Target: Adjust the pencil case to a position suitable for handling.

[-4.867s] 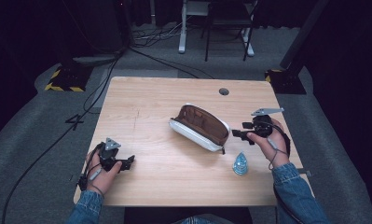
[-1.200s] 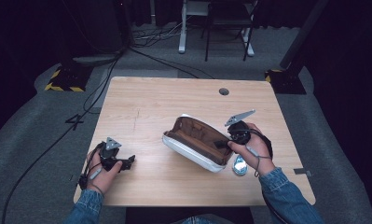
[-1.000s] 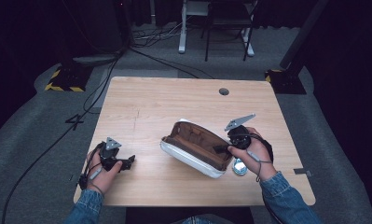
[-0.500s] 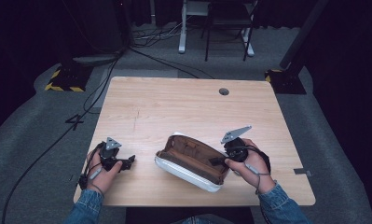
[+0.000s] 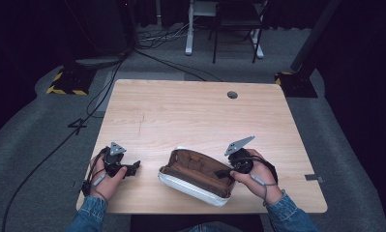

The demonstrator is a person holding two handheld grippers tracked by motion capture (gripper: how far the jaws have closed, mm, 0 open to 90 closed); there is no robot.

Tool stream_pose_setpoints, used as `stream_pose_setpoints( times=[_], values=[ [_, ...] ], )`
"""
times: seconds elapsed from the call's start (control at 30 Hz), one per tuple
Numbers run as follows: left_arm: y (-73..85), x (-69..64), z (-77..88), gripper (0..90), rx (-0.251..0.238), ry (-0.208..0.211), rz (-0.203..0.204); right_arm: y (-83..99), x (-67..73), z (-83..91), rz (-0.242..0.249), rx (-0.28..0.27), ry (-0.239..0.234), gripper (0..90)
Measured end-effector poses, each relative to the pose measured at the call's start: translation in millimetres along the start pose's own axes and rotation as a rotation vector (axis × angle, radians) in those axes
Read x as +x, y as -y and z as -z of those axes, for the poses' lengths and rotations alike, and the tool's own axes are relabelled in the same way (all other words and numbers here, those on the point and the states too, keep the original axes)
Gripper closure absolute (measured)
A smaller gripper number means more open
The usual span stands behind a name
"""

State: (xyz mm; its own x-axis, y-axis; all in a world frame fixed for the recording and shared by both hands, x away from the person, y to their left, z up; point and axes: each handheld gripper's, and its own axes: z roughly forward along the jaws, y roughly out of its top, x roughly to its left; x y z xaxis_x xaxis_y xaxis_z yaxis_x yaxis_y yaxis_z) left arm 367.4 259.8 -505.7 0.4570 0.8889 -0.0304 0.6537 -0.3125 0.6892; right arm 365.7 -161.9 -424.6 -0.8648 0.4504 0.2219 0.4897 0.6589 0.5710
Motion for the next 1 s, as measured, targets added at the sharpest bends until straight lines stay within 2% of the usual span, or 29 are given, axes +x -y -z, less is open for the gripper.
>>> stream_pose_setpoints(
  times=[0.53,0.73,0.9,0.93,0.97,1.0],
  values=[
    [-0.3,0.4,-0.2,10.4,0.000,0.001,-0.007,5.3,-0.7,-18.3,0.024,0.051,-0.022,87.1],
    [-0.3,0.2,-0.2,10.4,0.000,0.002,-0.004,6.9,-2.1,-23.1,0.015,0.061,-0.034,86.2],
    [-0.3,0.4,-0.2,10.4,-0.001,0.001,-0.008,8.4,-2.7,-26.4,0.027,0.081,-0.039,79.3],
    [-0.3,0.2,-0.2,10.4,0.000,0.002,-0.005,8.1,-2.4,-26.8,0.037,0.081,-0.038,74.9],
    [-0.3,0.3,-0.2,10.4,0.000,0.002,-0.006,8.0,-1.6,-27.7,0.051,0.081,-0.016,65.5],
    [-0.5,0.4,-0.3,10.4,-0.001,0.001,-0.009,8.0,-1.6,-27.7,0.051,0.081,-0.016,65.5]
  ],
)
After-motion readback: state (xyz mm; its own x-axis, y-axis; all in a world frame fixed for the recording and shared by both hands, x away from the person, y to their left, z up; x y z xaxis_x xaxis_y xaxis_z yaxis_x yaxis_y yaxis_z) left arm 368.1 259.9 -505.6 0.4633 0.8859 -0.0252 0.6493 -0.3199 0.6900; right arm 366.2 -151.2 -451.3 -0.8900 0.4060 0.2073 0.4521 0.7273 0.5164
